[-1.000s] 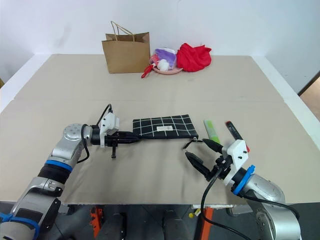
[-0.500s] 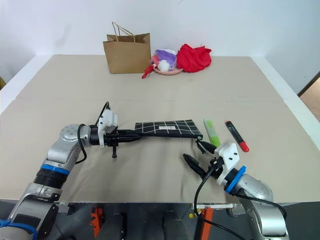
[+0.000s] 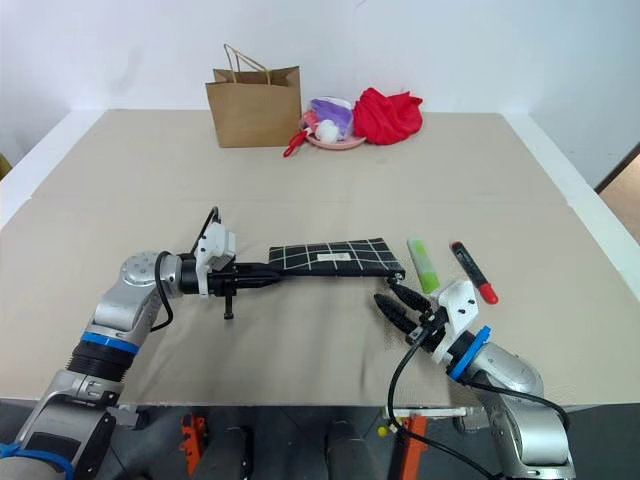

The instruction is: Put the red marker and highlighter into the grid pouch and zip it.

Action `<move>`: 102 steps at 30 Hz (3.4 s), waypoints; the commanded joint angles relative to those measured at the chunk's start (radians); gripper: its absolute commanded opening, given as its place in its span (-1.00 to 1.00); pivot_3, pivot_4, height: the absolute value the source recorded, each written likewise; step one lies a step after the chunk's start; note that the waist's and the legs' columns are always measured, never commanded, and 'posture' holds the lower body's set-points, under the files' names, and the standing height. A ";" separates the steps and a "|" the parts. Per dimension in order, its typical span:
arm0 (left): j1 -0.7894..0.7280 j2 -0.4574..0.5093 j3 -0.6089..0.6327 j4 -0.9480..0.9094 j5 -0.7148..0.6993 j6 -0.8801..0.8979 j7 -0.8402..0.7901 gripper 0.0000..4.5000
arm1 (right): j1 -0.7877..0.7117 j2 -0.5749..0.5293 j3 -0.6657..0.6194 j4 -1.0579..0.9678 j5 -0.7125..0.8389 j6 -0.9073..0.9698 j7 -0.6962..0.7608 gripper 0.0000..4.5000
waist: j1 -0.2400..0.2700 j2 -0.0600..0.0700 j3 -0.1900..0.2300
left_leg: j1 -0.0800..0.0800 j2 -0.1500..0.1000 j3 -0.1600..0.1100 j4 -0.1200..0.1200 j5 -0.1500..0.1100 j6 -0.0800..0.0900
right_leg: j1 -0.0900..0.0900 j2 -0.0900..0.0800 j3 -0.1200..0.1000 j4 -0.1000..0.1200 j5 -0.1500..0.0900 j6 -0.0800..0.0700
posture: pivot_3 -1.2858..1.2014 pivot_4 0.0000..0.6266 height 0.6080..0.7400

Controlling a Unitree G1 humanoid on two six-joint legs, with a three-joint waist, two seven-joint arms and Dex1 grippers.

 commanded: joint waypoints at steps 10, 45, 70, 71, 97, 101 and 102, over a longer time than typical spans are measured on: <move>0.013 0.009 -0.002 -0.052 0.006 -0.035 0.016 -1.00 | -0.007 -0.028 -0.042 -0.004 0.033 0.036 0.009 -0.98 | 0.000 0.000 0.000 | 0.000 0.000 0.000 0.000 0.000 0.000 | 0.000 0.000 0.000 0.000 0.000 0.000 | 0.03 -0.52 1.00; 0.020 -0.003 -0.006 -0.092 -0.025 0.016 0.035 -1.00 | -0.066 -0.048 0.011 0.037 -0.039 -0.131 0.090 0.05 | 0.001 0.000 0.000 | 0.000 0.000 0.000 0.000 0.000 0.000 | 0.000 0.000 0.000 0.000 0.000 0.001 | 0.03 -0.52 1.00; 0.012 0.003 -0.005 -0.087 -0.034 0.027 0.046 -1.00 | -0.115 -0.082 0.018 0.005 0.017 -0.109 0.140 -0.98 | 0.002 0.000 0.000 | 0.000 0.000 0.000 0.000 0.000 0.000 | 0.000 0.000 0.000 0.000 0.000 0.001 | 0.03 -0.52 1.00; 0.012 0.002 -0.006 -0.084 -0.033 0.026 0.046 -1.00 | -0.116 -0.089 0.022 -0.013 0.026 -0.096 0.143 -0.98 | 0.002 0.000 0.000 | 0.000 0.000 0.000 0.000 0.000 0.000 | 0.000 0.000 0.000 0.000 0.000 0.001 | 0.03 -0.52 1.00; 0.021 -0.022 -0.027 -0.102 -0.032 0.035 0.068 -1.00 | -0.361 0.011 0.252 -0.030 -0.091 0.083 0.023 -0.98 | 0.001 0.000 0.000 | -0.001 0.000 0.000 0.000 0.000 0.000 | -0.001 0.000 0.000 0.000 0.001 0.001 | 0.03 -0.52 1.00; 0.020 -0.026 -0.030 -0.105 -0.031 0.034 0.074 -1.00 | -0.395 0.047 0.285 -0.008 -0.105 0.079 0.028 -0.98 | 0.001 0.000 0.000 | -0.001 0.000 0.000 0.000 0.000 0.000 | -0.001 0.000 0.000 0.000 0.001 0.001 | 0.03 -0.52 1.00; 0.019 -0.028 -0.030 -0.103 -0.029 0.033 0.077 -1.00 | -0.405 0.060 0.299 0.000 -0.114 0.077 0.026 -0.98 | 0.001 0.000 0.000 | -0.001 0.000 0.000 0.000 0.000 0.000 | -0.001 0.000 0.000 0.000 0.001 0.001 | 0.03 -0.52 1.00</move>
